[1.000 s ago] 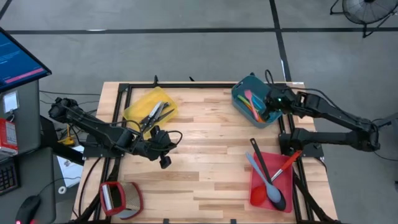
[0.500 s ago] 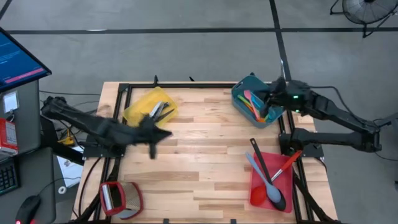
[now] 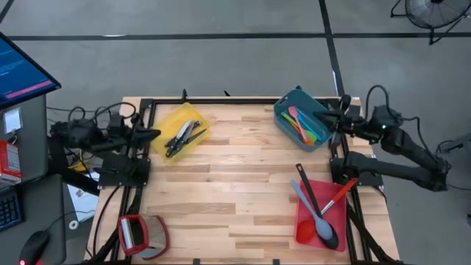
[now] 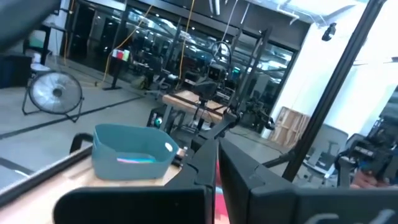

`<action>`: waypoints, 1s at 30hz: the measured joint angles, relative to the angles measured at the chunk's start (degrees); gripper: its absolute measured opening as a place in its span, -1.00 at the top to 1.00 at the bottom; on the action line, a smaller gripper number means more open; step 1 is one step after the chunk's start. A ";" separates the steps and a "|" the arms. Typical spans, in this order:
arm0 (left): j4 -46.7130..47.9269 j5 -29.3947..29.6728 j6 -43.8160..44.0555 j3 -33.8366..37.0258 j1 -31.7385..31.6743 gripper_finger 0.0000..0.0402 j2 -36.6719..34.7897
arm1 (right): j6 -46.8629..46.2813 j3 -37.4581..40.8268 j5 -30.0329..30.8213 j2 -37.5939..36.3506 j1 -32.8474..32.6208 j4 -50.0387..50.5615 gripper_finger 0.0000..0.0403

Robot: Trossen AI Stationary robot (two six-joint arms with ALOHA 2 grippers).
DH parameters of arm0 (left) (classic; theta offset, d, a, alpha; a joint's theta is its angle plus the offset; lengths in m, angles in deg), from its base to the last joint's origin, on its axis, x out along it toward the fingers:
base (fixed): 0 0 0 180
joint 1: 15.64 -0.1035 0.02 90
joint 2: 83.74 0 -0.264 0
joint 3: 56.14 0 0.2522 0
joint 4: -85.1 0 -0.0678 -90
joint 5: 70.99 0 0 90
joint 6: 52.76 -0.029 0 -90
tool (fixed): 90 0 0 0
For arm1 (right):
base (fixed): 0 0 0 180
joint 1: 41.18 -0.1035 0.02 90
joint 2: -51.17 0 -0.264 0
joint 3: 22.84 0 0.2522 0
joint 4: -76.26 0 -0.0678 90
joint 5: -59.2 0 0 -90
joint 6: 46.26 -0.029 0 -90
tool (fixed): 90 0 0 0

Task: Pick & Place Kitchen Items
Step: Return to Home Position

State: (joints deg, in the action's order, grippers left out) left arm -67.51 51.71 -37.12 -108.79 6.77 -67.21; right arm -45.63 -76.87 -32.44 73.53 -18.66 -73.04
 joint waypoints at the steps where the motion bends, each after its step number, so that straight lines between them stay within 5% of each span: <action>1: -0.17 -0.03 0.69 1.54 0.00 0.99 -1.29 | -1.04 2.12 0.03 -1.64 0.00 -0.67 1.00; 18: -9.12 -1.61 8.91 24.30 0.00 0.99 -15.42 | -17.86 32.81 0.30 -22.22 0.00 -13.10 1.00; 30: -12.63 -3.09 11.79 33.66 0.00 0.99 -16.54 | -21.91 39.83 -3.90 -21.21 -2.51 -18.97 1.00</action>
State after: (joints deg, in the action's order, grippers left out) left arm -80.13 48.62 -25.33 -75.13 6.77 -83.75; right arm -67.54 -37.05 -36.33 52.33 -21.17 -92.01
